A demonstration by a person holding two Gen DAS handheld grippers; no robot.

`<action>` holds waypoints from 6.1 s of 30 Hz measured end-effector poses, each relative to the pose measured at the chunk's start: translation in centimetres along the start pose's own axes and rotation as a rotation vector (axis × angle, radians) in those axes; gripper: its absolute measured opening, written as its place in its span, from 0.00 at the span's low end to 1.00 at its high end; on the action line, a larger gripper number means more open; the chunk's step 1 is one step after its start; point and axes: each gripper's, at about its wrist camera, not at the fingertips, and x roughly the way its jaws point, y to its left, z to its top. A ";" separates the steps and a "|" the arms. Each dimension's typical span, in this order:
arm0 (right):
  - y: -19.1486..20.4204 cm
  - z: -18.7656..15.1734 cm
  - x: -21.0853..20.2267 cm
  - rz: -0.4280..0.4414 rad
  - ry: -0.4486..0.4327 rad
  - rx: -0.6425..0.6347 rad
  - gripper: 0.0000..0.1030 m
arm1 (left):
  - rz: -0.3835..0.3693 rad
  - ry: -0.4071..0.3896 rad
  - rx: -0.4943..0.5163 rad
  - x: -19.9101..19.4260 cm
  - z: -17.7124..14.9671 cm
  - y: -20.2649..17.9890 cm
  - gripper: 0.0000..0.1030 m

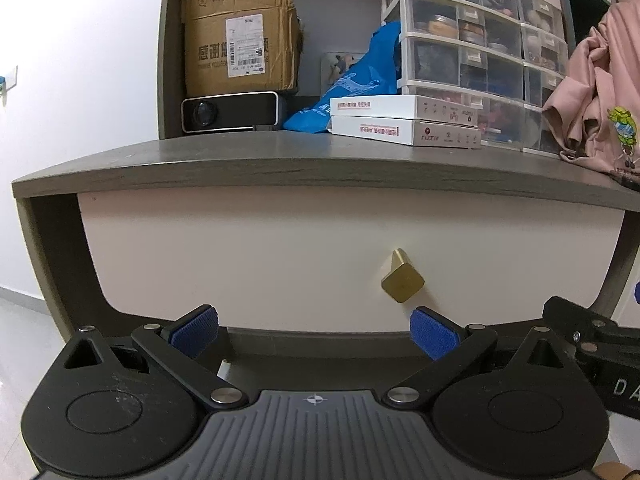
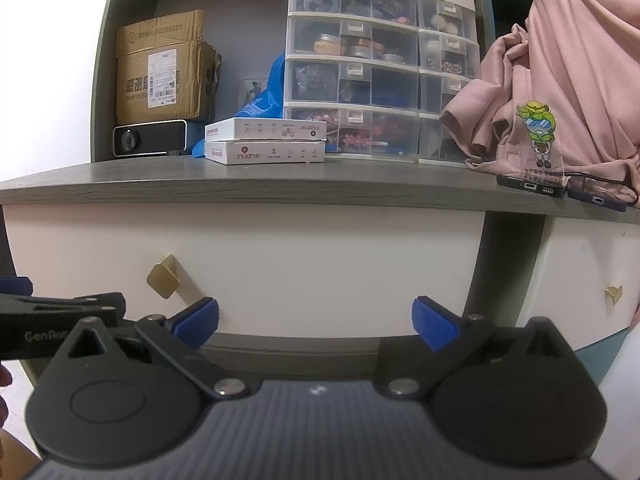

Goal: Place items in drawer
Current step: 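Move the left gripper toward the gold knob of the white drawer, then close the left gripper on the gold drawer knob, then pull the drawer open by the knob with the left gripper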

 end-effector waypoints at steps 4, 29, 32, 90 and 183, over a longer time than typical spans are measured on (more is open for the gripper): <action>-0.1 0.1 0.0 -0.002 0.001 0.001 1.00 | -0.009 -0.003 -0.007 0.2 0.5 -0.2 1.00; -1.2 0.0 0.2 -0.016 0.019 0.003 1.00 | -0.028 0.065 0.026 3.7 4.1 -4.2 1.00; -1.4 0.0 0.3 -0.017 0.019 0.006 1.00 | -0.031 0.085 0.018 4.2 4.7 -4.4 1.00; -3.1 0.2 0.4 0.012 0.022 0.066 1.00 | -0.031 0.439 0.018 9.1 8.9 -6.7 0.28; -4.9 4.3 -5.6 0.014 -0.092 0.064 1.00 | -0.049 0.479 0.093 -3.1 5.0 -7.2 0.23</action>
